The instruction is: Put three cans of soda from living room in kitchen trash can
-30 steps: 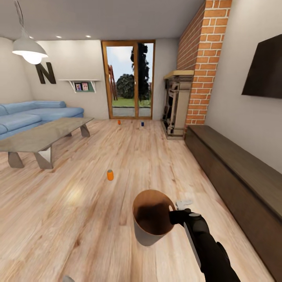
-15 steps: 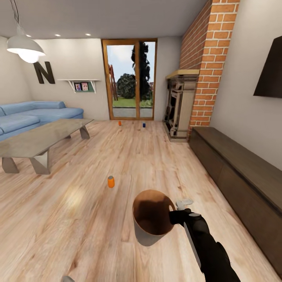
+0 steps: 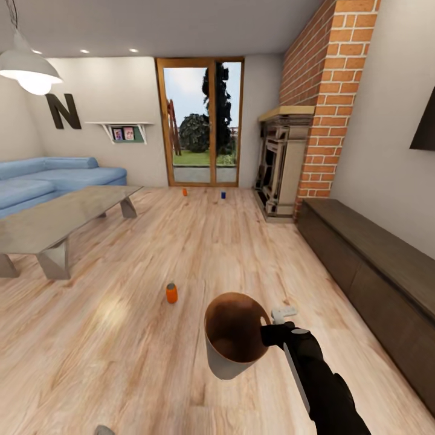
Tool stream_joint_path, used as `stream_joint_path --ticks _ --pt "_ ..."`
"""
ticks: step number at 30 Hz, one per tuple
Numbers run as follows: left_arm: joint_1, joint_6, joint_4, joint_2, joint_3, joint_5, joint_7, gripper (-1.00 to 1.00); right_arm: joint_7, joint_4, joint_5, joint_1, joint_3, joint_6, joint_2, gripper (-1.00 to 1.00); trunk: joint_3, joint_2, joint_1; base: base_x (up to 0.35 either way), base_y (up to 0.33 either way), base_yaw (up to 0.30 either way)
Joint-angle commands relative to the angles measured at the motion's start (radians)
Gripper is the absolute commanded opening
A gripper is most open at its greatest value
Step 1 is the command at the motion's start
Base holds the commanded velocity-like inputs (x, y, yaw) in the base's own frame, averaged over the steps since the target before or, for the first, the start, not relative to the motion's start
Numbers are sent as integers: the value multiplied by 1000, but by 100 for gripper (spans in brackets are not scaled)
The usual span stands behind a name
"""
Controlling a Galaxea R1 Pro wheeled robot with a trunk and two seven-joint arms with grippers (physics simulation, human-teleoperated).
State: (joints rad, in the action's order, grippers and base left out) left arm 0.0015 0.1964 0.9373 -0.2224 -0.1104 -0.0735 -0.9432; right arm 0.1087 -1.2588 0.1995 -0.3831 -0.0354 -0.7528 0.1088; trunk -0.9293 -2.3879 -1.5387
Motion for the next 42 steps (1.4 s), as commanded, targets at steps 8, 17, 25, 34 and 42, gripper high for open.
stream_joint_path --ticks 8,17,25,34,42 --pt "0 0 0 0 0 0 0 100 3 -1 -9 0 0 0 0 -100 4 0 0 337 98 -126" --pt "0 0 0 0 0 0 0 100 3 -1 -8 0 0 0 -1 -100 7 0 0 337 98 -92" --pt "0 0 0 0 0 0 0 100 2 -1 -8 0 0 0 -1 -100 7 0 0 337 98 -4" --pt "0 0 0 0 0 0 0 100 2 -1 -8 0 0 0 0 -100 7 0 0 337 98 0" --pt "0 0 0 0 0 1 0 100 2 -1 -8 0 0 0 -1 -100 7 0 0 337 98 0"
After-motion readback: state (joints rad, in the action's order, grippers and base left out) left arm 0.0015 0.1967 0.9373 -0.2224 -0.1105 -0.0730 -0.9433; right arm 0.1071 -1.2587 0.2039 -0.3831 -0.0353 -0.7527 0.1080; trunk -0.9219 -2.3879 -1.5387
